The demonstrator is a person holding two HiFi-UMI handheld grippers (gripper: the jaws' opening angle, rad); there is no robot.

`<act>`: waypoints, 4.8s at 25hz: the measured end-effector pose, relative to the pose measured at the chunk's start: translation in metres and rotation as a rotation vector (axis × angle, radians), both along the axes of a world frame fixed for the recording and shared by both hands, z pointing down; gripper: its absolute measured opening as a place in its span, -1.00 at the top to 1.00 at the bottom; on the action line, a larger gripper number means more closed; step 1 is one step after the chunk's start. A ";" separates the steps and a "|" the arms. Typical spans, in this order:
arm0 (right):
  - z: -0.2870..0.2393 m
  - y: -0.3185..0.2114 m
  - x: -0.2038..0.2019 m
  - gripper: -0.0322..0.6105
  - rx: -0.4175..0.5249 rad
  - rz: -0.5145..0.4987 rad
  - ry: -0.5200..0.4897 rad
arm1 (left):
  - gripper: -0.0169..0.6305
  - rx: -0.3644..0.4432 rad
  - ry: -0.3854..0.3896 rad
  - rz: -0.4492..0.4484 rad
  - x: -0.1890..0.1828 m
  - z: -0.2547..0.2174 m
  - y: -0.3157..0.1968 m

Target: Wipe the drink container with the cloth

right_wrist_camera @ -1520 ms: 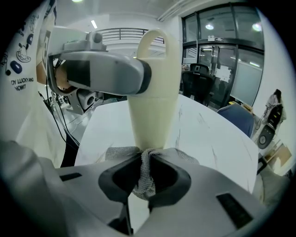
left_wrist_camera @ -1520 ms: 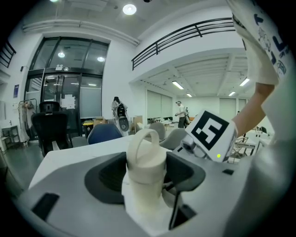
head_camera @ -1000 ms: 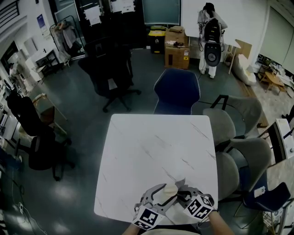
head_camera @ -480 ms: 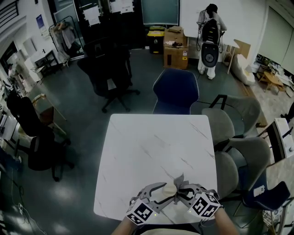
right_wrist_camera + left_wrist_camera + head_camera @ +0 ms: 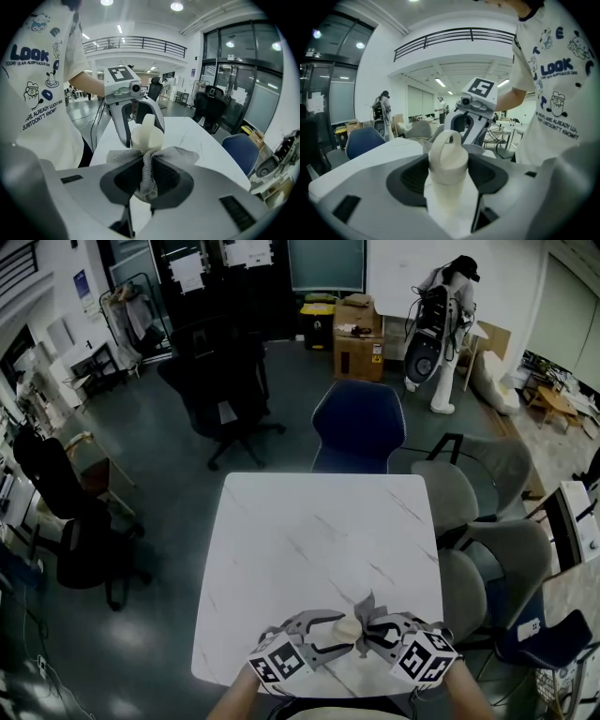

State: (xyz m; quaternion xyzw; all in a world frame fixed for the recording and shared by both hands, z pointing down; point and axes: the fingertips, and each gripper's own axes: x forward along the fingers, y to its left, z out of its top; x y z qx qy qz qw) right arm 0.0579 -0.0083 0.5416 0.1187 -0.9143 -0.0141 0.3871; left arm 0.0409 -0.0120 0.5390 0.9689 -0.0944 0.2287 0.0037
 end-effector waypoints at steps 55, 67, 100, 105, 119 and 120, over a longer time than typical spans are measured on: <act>0.122 0.004 0.001 0.75 -0.163 0.100 0.150 | 0.12 -0.028 0.054 0.157 0.007 -0.008 0.004; 0.139 0.005 0.001 0.75 -0.174 0.163 0.172 | 0.12 -0.040 0.079 0.109 0.008 -0.008 0.005; 0.000 0.004 0.003 0.75 -0.067 0.330 -0.193 | 0.12 0.019 0.060 -0.153 -0.001 0.003 0.002; -0.021 -0.002 0.007 0.75 -0.048 0.341 -0.248 | 0.12 0.019 0.113 -0.203 -0.003 -0.011 0.001; -0.063 -0.037 0.024 0.75 0.079 0.558 -0.431 | 0.12 -0.004 0.324 -0.457 -0.039 -0.070 -0.015; -0.067 -0.039 0.023 0.75 0.089 0.573 -0.443 | 0.15 0.012 0.324 -0.481 -0.041 -0.076 -0.018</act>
